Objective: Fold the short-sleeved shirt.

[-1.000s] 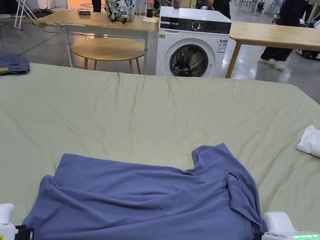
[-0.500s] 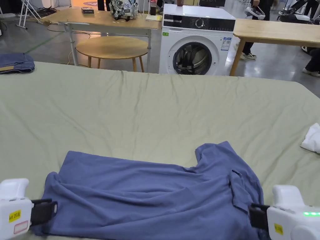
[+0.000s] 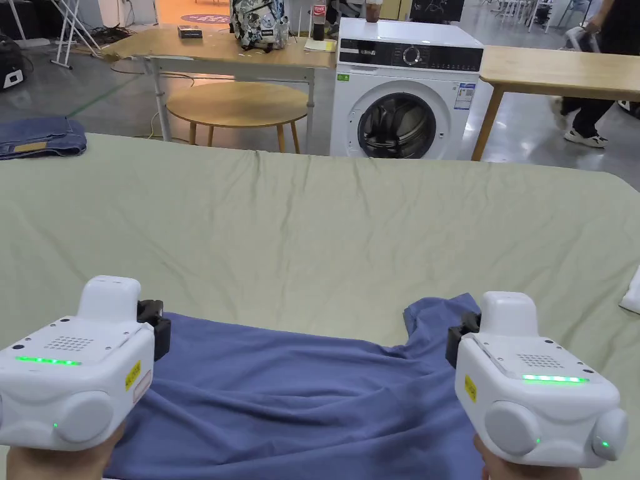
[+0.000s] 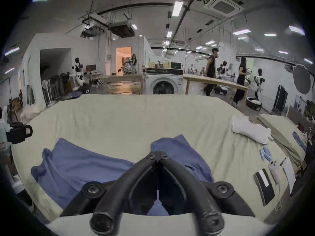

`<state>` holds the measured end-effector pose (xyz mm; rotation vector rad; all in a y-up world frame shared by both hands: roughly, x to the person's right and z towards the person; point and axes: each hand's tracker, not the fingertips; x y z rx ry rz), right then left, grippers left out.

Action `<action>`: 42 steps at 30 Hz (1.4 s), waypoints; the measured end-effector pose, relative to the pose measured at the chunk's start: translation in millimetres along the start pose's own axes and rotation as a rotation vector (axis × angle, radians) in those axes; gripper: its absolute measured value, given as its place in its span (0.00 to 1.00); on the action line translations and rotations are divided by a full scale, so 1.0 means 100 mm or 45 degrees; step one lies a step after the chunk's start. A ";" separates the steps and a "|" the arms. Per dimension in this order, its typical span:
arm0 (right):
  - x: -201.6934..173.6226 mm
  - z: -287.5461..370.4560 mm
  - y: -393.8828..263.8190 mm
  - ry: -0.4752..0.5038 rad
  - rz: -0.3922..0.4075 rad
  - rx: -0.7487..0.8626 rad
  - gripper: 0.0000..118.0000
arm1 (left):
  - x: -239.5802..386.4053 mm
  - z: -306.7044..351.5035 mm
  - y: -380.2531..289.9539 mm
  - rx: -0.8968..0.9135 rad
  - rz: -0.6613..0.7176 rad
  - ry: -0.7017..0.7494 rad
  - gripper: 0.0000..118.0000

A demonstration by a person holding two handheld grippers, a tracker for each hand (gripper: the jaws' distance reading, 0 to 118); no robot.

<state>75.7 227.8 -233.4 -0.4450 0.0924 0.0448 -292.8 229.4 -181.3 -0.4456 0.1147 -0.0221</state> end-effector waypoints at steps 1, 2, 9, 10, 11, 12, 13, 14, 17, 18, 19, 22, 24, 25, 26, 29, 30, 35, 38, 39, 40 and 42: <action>-0.08 0.04 0.02 0.010 0.001 0.008 0.00 | 0.02 -0.02 0.00 0.017 -0.009 0.024 0.00; -0.12 0.02 0.02 0.012 -0.002 0.010 0.00 | 0.01 -0.06 0.00 0.015 -0.003 0.045 0.00; -0.21 -0.15 -0.04 0.059 -0.014 -0.040 0.00 | -0.30 -0.50 0.03 -0.136 0.144 -0.011 0.00; -0.21 -0.18 -0.06 0.064 -0.009 -0.051 0.00 | -0.36 -0.60 0.06 -0.165 0.170 -0.020 0.00; -0.21 -0.21 -0.07 0.068 -0.005 -0.055 0.00 | -0.43 -0.71 0.09 -0.206 0.182 -0.035 0.00; -0.20 -0.24 -0.08 0.068 0.004 -0.064 0.00 | -0.52 -0.86 0.13 -0.263 0.202 -0.048 0.00; -0.19 -0.28 -0.09 0.069 0.013 -0.079 0.00 | -0.62 -1.02 0.16 -0.333 0.227 -0.069 0.00; -0.18 -0.31 -0.10 0.070 0.014 -0.090 0.00 | -0.67 -1.17 0.20 -0.387 0.243 -0.092 0.00; -0.12 -0.40 -0.12 0.072 -0.001 -0.122 0.00 | -0.84 -1.64 0.27 -0.568 0.270 -0.109 0.00; -0.10 -0.43 -0.13 0.070 0.000 -0.138 0.00 | -0.84 -1.73 0.29 -0.590 0.270 -0.097 0.00; -0.09 -0.46 -0.14 0.063 0.003 -0.151 0.00 | -0.88 -1.87 0.30 -0.642 0.260 -0.102 0.00; 0.01 -0.65 -0.31 0.053 0.009 -0.184 0.00 | -0.89 -2.11 0.32 -0.782 0.270 -0.095 0.31; 0.07 -0.68 -0.36 0.039 0.012 -0.202 0.00 | -0.88 -2.25 0.29 -0.857 0.274 -0.093 0.79; 0.09 -0.64 -0.36 0.030 0.008 -0.214 0.00 | -0.87 -2.30 0.28 -0.853 0.272 -0.082 0.80; 0.12 -0.65 -0.38 0.024 0.002 -0.227 0.00 | -0.84 -2.32 0.28 -0.860 0.268 -0.075 0.79; 0.18 -0.61 -0.39 0.008 -0.006 -0.254 0.00 | -0.75 -2.42 0.20 -0.926 0.180 -0.008 0.76; 0.20 -0.61 -0.41 0.001 -0.008 -0.267 0.00 | -0.73 -2.46 0.16 -0.935 0.145 -0.010 0.68; 0.20 -0.54 -0.40 -0.018 -0.012 -0.298 0.00 | -0.57 -2.40 0.12 -0.847 0.017 0.023 0.16; 0.25 -0.58 -0.42 -0.018 -0.018 -0.309 0.00 | -0.53 -2.35 0.11 -0.801 0.000 -0.021 0.00; 0.25 -0.58 -0.42 -0.016 -0.023 -0.313 0.00 | -0.51 -2.33 0.10 -0.800 -0.012 -0.009 0.00; 0.26 -0.59 -0.41 -0.011 -0.035 -0.315 0.00 | -0.52 -2.30 0.10 -0.786 -0.014 -0.011 0.00; 0.27 -0.62 -0.40 -0.007 -0.048 -0.319 0.00 | -0.57 -2.26 0.10 -0.738 0.037 -0.031 0.00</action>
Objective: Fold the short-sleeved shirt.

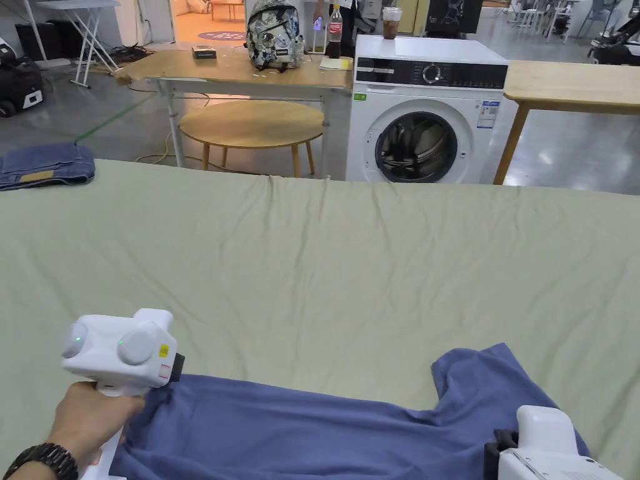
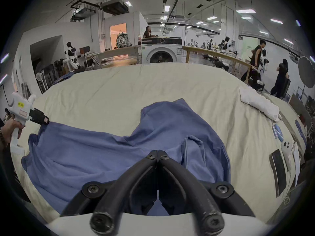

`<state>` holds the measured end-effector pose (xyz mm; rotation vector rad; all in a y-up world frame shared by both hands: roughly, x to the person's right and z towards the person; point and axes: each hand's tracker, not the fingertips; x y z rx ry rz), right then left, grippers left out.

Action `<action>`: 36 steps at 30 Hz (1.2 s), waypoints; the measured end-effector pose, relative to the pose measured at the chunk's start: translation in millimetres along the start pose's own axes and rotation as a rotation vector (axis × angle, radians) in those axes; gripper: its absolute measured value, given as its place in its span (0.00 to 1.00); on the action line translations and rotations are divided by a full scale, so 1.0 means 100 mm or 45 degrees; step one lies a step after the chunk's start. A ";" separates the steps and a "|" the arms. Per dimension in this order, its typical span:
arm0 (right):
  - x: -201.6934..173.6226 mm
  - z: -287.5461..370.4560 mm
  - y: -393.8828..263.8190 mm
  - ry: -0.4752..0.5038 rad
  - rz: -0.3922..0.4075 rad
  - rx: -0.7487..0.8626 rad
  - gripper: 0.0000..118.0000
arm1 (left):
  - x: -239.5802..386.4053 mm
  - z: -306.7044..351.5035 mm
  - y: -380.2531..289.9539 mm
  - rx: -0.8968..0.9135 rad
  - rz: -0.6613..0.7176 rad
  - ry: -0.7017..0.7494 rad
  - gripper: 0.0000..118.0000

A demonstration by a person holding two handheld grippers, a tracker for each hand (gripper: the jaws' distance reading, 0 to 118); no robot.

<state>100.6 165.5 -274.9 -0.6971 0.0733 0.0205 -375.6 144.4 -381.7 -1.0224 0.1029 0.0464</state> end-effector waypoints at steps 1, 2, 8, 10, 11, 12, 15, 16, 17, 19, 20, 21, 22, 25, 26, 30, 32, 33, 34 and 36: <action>0.01 0.00 0.02 -0.002 -0.003 -0.001 0.00 | -0.03 0.06 -0.01 0.025 0.036 -0.019 0.00; 0.02 0.00 0.04 -0.005 -0.004 -0.002 0.00 | -0.05 0.11 -0.02 0.056 0.051 -0.052 0.00; 0.29 -0.30 0.34 -0.033 -0.010 -0.052 0.00 | -0.03 0.56 -0.18 0.160 0.070 -0.086 0.00; 0.38 -0.46 0.51 -0.046 -0.004 -0.108 0.00 | -0.04 0.61 -0.22 0.169 0.075 -0.086 0.00; 0.42 -0.53 0.59 -0.050 -0.012 -0.117 0.00 | -0.04 0.63 -0.25 0.178 0.072 -0.078 0.00; 0.47 -0.63 0.69 -0.063 -0.013 -0.139 0.00 | -0.03 0.63 -0.25 0.178 0.065 -0.074 0.00; 0.63 -0.93 0.93 -0.093 -0.019 -0.221 0.29 | -0.02 0.66 -0.30 0.176 0.058 -0.071 0.00; 0.70 -1.05 0.99 -0.065 -0.041 -0.288 0.40 | -0.04 0.63 -0.29 0.176 0.056 -0.067 0.00; 0.75 -1.17 1.05 -0.053 -0.057 -0.335 0.50 | -0.04 0.63 -0.29 0.172 0.057 -0.066 0.00; 0.82 -1.35 1.12 -0.062 -0.060 -0.371 0.57 | -0.03 0.64 -0.30 0.170 0.072 -0.072 0.00; 0.85 -1.44 1.13 -0.060 -0.038 -0.402 0.57 | -0.02 0.65 -0.31 0.170 0.074 -0.074 0.00; 0.87 -1.54 1.14 -0.066 -0.020 -0.438 0.57 | -0.01 0.65 -0.32 0.169 0.075 -0.074 0.00; 0.87 -1.63 1.13 -0.091 0.018 -0.460 0.58 | 0.01 0.65 -0.33 0.165 0.072 -0.070 0.00; 0.89 -1.82 1.06 -0.091 0.083 -0.531 0.61 | 0.02 0.65 -0.36 0.158 0.064 -0.063 0.00; 0.90 -1.88 1.04 -0.093 0.083 -0.559 0.61 | 0.03 0.65 -0.37 0.153 0.062 -0.061 0.00; 0.87 -1.87 1.05 -0.087 0.034 -0.524 0.40 | 0.03 0.63 -0.40 0.141 0.065 -0.054 0.00; 0.85 -1.89 1.04 -0.097 0.066 -0.481 0.09 | 0.04 0.60 -0.41 0.138 0.061 -0.048 0.00; 0.83 -1.88 1.03 -0.109 0.084 -0.476 0.00 | 0.04 0.59 -0.41 0.136 0.058 -0.043 0.00; 0.82 -1.85 1.02 -0.108 0.098 -0.471 0.00 | 0.04 0.58 -0.41 0.133 0.058 -0.039 0.00; 0.82 -1.78 0.99 -0.100 0.093 -0.440 0.00 | 0.04 0.59 -0.42 0.127 0.064 -0.041 0.00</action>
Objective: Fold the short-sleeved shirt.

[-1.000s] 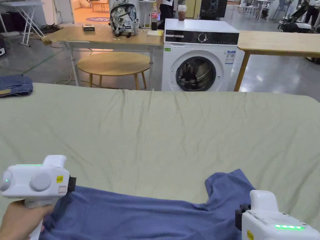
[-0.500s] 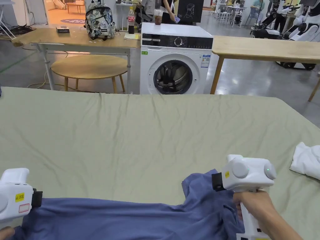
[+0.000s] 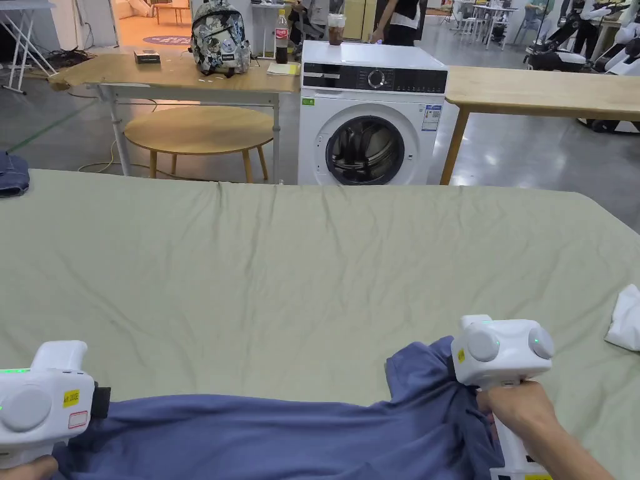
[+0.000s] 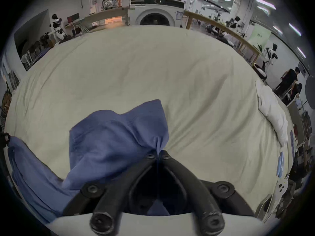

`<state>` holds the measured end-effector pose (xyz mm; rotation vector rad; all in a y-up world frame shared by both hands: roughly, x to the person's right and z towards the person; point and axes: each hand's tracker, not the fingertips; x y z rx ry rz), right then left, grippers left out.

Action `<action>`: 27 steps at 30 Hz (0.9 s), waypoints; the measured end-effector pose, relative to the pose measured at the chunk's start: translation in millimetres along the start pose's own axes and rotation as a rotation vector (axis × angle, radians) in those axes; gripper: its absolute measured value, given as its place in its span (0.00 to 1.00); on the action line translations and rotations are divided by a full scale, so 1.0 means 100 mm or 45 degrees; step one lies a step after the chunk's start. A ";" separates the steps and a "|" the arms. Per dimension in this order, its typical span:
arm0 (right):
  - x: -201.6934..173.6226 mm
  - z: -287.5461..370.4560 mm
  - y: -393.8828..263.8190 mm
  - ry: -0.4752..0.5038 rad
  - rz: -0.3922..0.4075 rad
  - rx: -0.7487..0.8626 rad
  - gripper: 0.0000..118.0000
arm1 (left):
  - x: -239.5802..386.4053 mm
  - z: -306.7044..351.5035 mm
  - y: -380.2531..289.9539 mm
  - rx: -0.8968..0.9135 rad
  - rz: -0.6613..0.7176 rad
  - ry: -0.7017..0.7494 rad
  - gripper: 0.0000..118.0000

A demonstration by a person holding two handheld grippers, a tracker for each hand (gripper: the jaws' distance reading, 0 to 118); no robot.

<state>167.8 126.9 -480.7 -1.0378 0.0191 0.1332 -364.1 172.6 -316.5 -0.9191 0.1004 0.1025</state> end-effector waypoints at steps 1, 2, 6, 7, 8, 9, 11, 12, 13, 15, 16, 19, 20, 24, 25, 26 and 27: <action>0.03 0.05 -0.02 0.015 -0.015 0.026 0.00 | 0.00 0.00 0.00 0.001 0.005 -0.001 0.00; 0.04 0.14 -0.05 0.025 -0.033 0.045 0.00 | 0.00 0.01 0.00 0.003 0.007 -0.003 0.00; 0.10 0.55 -0.17 0.104 -0.111 0.142 0.00 | -0.04 0.10 -0.01 0.022 0.027 -0.011 0.00; 0.11 0.66 -0.21 0.119 -0.110 0.169 0.00 | -0.06 0.14 -0.01 0.032 0.038 -0.023 0.00; 0.12 0.76 -0.24 0.128 -0.113 0.201 0.00 | -0.08 0.18 -0.02 0.041 0.047 -0.032 0.00; 0.13 0.88 -0.29 0.128 -0.098 0.211 0.00 | -0.10 0.23 -0.03 0.052 0.053 -0.036 0.00; 0.09 1.15 -0.41 0.116 -0.089 0.250 0.00 | -0.12 0.33 -0.06 0.070 0.054 -0.042 0.00; 0.10 1.27 -0.47 0.120 -0.081 0.275 0.00 | -0.14 0.39 -0.08 0.081 0.059 -0.047 0.00; 0.11 1.39 -0.52 0.121 -0.081 0.287 0.00 | -0.16 0.45 -0.10 0.089 0.065 -0.053 0.00; 0.11 1.60 -0.64 0.120 -0.076 0.314 0.00 | -0.20 0.58 -0.15 0.102 0.070 -0.064 0.00; 0.12 1.70 -0.71 0.124 -0.074 0.324 0.00 | -0.22 0.64 -0.19 0.108 0.070 -0.068 0.00; 0.19 1.89 -0.90 0.127 -0.077 0.336 0.00 | -0.26 0.83 -0.33 0.117 0.054 -0.086 0.00; 0.20 1.96 -0.98 0.129 -0.074 0.339 0.00 | -0.27 0.89 -0.39 0.115 0.047 -0.092 0.00; 0.20 2.15 -1.31 0.125 -0.040 0.317 0.00 | -0.33 1.05 -0.61 0.087 0.031 -0.112 0.00; 0.21 2.18 -1.40 0.128 -0.036 0.307 0.00 | -0.35 1.08 -0.67 0.071 0.030 -0.126 0.00; 0.21 2.19 -1.47 0.128 -0.030 0.289 0.00 | -0.36 1.10 -0.73 0.059 0.029 -0.136 0.00; 0.25 2.13 -1.55 0.120 -0.024 0.266 0.00 | -0.38 1.11 -0.79 0.031 0.025 -0.147 0.00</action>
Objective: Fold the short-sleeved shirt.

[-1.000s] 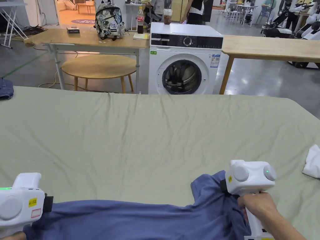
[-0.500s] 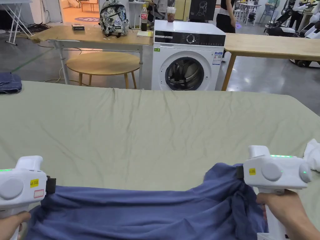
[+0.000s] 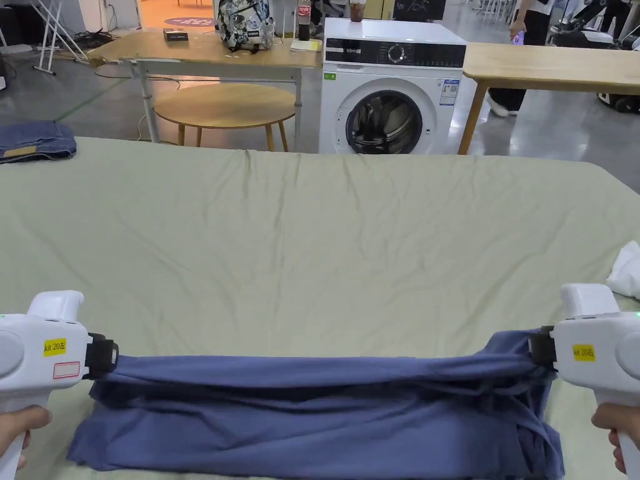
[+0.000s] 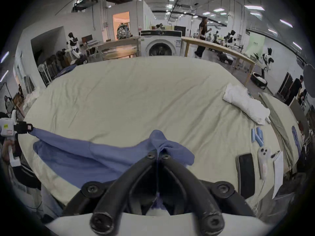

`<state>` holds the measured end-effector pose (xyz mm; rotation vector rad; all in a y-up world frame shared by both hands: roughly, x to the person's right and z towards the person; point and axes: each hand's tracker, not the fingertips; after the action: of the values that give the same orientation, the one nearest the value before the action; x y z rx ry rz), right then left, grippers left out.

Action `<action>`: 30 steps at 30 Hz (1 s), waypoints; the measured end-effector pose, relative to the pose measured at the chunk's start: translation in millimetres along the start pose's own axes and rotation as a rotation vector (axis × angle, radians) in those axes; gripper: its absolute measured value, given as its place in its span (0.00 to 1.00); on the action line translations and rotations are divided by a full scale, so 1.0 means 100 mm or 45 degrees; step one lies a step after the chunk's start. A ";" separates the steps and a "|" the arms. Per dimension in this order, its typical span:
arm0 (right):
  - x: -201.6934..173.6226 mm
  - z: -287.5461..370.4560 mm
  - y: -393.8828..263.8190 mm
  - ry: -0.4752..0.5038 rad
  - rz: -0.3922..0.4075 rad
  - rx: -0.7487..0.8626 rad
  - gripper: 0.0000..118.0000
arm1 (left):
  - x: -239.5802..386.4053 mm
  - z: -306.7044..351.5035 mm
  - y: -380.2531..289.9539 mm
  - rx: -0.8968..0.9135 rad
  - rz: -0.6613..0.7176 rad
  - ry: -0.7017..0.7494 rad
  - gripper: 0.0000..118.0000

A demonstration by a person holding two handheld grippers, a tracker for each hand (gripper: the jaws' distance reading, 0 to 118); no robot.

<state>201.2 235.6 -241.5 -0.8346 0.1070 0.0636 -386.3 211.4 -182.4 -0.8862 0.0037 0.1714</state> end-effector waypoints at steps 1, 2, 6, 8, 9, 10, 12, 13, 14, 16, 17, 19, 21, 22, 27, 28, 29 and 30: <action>0.02 0.02 -0.08 -0.001 0.003 -0.013 0.00 | -0.01 0.01 -0.07 -0.028 -0.005 -0.002 0.00; 0.03 0.02 -0.15 -0.001 0.012 -0.043 0.00 | -0.02 0.00 -0.13 -0.071 -0.017 -0.006 0.00; 0.05 0.04 -0.44 -0.012 0.041 -0.162 0.00 | -0.03 -0.05 -0.35 -0.194 -0.046 -0.011 0.00; 0.12 -0.07 -0.57 -0.011 0.060 -0.250 0.00 | -0.04 -0.10 -0.45 -0.269 -0.047 -0.011 0.00; 0.14 -0.11 -0.61 -0.018 0.053 -0.263 0.00 | -0.04 -0.12 -0.48 -0.285 -0.052 -0.001 0.00; 0.15 -0.16 -0.65 -0.029 0.075 -0.311 0.00 | -0.03 -0.16 -0.52 -0.304 -0.061 0.010 0.00; 0.16 -0.26 -0.71 -0.050 0.070 -0.330 0.00 | -0.02 -0.24 -0.56 -0.329 -0.067 0.021 0.00; 0.16 -0.34 -0.74 -0.053 0.087 -0.387 0.00 | -0.01 -0.29 -0.58 -0.350 -0.064 0.027 0.00; 0.16 -0.42 -0.77 -0.040 0.079 -0.412 0.00 | 0.00 -0.34 -0.60 -0.358 -0.072 0.045 0.00; 0.13 -0.55 -0.82 -0.037 0.084 -0.447 0.00 | 0.03 -0.42 -0.62 -0.367 -0.086 0.062 0.00; 0.11 -0.60 -0.85 -0.047 0.086 -0.452 0.00 | 0.04 -0.43 -0.62 -0.365 -0.083 0.070 0.00; 0.07 -0.67 -0.86 -0.063 0.100 -0.461 0.00 | 0.04 -0.46 -0.62 -0.360 -0.072 0.078 0.00; 0.04 -0.69 -0.84 -0.081 0.112 -0.470 0.00 | 0.02 -0.44 -0.62 -0.350 -0.044 0.076 0.00; 0.03 -0.68 -0.82 -0.089 0.125 -0.471 0.00 | 0.01 -0.43 -0.61 -0.345 -0.023 0.073 0.00; -0.03 -0.46 -0.68 -0.117 0.129 -0.430 0.28 | 0.07 -0.24 -0.54 -0.262 0.035 0.091 0.19; -0.02 -0.39 -0.64 -0.134 0.119 -0.382 0.46 | 0.09 -0.20 -0.50 -0.225 0.048 0.093 0.28; -0.04 -0.34 -0.59 -0.157 0.123 -0.345 0.61 | 0.11 -0.17 -0.46 -0.201 0.054 0.089 0.42; -0.06 -0.28 -0.54 -0.161 0.122 -0.317 0.63 | 0.15 -0.13 -0.41 -0.175 0.055 0.084 0.47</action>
<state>198.0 178.6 -220.2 -1.0714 0.0194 0.2231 -364.9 177.6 -160.1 -1.0294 0.0733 0.1842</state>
